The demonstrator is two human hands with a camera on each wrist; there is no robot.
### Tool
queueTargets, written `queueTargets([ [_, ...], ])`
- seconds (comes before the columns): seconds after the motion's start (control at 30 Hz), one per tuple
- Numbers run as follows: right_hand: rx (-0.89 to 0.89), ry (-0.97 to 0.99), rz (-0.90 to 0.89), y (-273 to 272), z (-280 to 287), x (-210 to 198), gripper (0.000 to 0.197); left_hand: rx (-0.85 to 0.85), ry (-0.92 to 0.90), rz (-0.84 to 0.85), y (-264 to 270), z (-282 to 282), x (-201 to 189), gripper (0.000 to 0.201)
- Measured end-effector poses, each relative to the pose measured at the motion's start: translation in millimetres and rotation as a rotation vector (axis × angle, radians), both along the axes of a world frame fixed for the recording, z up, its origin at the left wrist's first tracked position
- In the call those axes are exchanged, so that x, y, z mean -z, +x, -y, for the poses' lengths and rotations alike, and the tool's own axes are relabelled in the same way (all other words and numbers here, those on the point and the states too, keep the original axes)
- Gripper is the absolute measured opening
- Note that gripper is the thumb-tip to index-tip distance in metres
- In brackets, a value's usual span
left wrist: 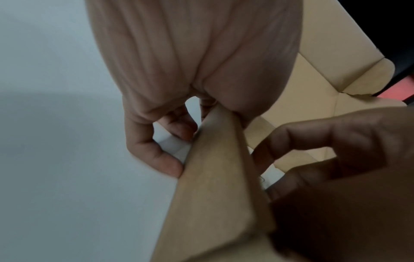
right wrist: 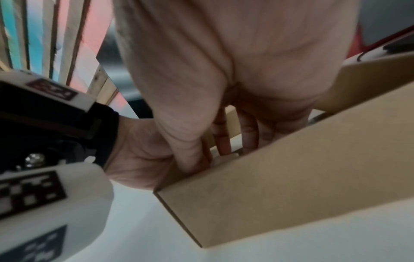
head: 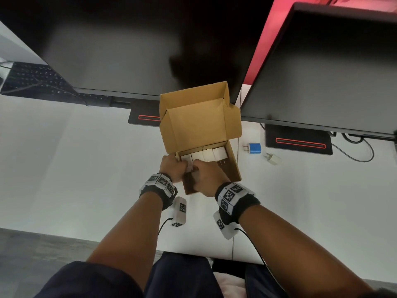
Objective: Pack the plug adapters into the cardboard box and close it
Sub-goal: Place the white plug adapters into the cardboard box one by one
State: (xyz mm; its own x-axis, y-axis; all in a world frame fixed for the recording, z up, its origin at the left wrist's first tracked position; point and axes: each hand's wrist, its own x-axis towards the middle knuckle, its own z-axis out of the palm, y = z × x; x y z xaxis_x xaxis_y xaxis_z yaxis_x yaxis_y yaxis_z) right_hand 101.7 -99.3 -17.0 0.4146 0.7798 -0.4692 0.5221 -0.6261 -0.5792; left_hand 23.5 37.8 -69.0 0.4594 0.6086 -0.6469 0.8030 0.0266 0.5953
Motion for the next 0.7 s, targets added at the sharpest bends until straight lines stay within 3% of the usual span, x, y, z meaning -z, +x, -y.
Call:
queueTargets([
  [0.07,0.039,-0.030,-0.002,-2.2,-1.8,4.0,0.035,-0.005,-0.004,-0.013,1.0,2.0,-4.6,0.050],
  [0.2,0.086,-0.088,-0.028,-2.7,-4.4,8.6,0.036,-0.012,-0.001,-0.034,2.4,4.2,-9.3,0.039],
  [0.33,0.111,-0.105,-0.037,-1.0,-6.7,8.2,0.033,0.006,-0.013,-0.044,0.5,2.7,-9.3,0.052],
  [0.47,0.101,-0.119,-0.057,1.5,-5.5,9.0,0.030,0.021,-0.022,-0.042,-0.5,1.5,-7.7,0.041],
  [0.7,0.074,-0.075,-0.069,-1.5,-2.1,12.1,0.035,-0.010,-0.023,-0.029,0.2,1.4,-5.8,0.058],
])
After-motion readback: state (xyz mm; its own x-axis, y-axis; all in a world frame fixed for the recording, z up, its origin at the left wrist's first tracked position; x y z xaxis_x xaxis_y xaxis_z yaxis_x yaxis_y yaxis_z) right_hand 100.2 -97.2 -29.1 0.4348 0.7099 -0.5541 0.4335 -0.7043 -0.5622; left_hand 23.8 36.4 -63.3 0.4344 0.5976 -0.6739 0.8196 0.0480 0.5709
